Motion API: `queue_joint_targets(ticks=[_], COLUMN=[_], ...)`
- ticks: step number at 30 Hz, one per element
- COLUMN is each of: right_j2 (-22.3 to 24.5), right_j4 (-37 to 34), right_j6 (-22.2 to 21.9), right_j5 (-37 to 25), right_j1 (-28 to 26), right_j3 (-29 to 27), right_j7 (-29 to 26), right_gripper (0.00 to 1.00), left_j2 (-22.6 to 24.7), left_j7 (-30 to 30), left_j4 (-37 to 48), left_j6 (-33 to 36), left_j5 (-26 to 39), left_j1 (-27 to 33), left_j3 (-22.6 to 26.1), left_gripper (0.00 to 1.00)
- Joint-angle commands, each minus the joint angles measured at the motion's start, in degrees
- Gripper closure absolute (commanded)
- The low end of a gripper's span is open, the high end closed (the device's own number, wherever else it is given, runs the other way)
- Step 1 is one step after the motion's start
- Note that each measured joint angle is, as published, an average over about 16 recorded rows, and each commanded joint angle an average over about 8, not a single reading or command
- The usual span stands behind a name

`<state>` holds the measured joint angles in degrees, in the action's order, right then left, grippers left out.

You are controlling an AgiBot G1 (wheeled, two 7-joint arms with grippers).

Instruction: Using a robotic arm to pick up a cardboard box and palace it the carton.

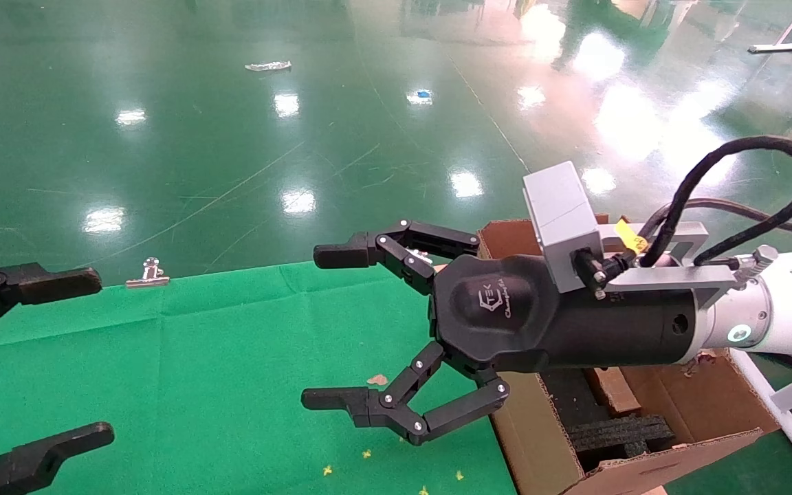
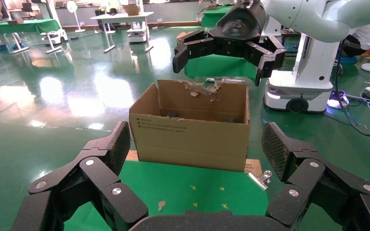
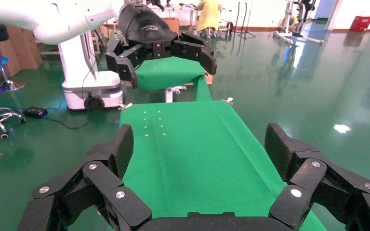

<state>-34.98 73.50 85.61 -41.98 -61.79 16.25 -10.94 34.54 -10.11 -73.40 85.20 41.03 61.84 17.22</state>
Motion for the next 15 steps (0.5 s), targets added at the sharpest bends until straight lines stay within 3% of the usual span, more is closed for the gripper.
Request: queue_joint_targets(ticks=[1,15], right_j2=[0.0,0.0], right_j4=[0.0,0.0], right_j6=[0.0,0.0], right_j5=[0.0,0.0], right_j1=[0.0,0.0], right_j3=[0.0,0.0], right_j7=[0.0,0.0], right_gripper=[0.00,0.00], left_j2=[0.0,0.0], left_j7=[0.0,0.0], left_j4=[0.0,0.0], left_j6=[0.0,0.0], left_j5=[0.0,0.0], left_j1=[0.0,0.0], left_j3=[0.0,0.0], left_gripper=[0.00,0.00])
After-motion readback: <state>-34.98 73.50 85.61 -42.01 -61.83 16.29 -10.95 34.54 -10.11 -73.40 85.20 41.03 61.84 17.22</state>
